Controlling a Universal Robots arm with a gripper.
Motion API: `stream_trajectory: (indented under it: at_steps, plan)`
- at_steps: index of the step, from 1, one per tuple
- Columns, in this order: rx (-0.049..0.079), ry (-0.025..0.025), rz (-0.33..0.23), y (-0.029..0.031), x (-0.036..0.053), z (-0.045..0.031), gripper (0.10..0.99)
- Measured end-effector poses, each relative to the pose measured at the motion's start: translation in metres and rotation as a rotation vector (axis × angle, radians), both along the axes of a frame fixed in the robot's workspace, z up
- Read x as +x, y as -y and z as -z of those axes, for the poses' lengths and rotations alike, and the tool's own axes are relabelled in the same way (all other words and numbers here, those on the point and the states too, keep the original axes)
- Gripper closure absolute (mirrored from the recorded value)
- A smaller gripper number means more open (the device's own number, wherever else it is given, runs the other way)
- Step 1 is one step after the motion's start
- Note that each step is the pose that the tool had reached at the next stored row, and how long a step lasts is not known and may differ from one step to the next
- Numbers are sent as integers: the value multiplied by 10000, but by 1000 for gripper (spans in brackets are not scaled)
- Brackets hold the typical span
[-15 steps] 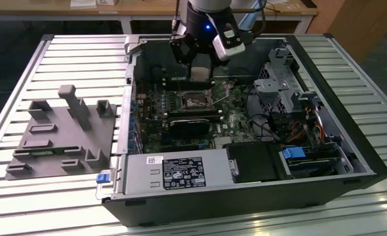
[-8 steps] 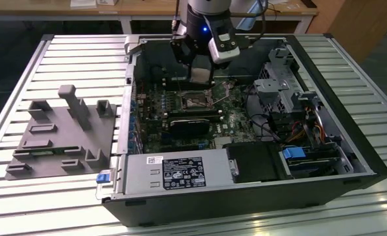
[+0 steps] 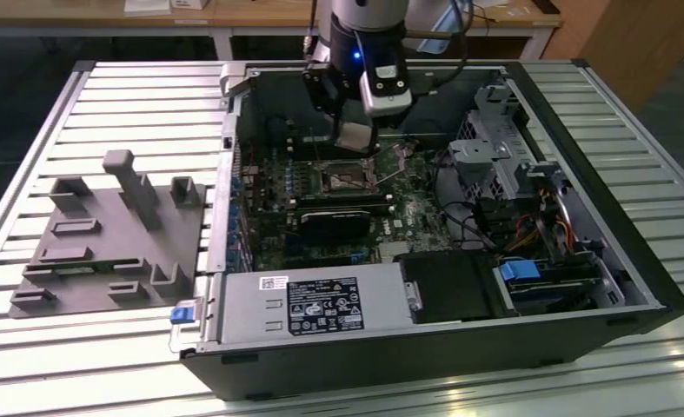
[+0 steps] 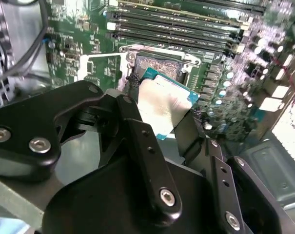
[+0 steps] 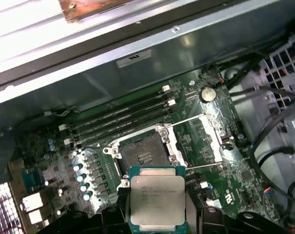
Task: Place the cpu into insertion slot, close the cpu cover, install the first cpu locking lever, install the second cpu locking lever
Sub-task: 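Place the cpu into insertion slot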
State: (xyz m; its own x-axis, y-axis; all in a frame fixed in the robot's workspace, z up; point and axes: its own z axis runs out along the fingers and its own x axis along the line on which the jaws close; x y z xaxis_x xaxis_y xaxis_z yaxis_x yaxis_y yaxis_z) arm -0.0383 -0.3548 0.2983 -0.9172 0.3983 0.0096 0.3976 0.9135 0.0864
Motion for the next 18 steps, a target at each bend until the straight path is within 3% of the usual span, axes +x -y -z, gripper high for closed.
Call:
stream_trajectory:
  at_steps: [18]
  plan:
    - [0,0,3264,0,0,74,549]
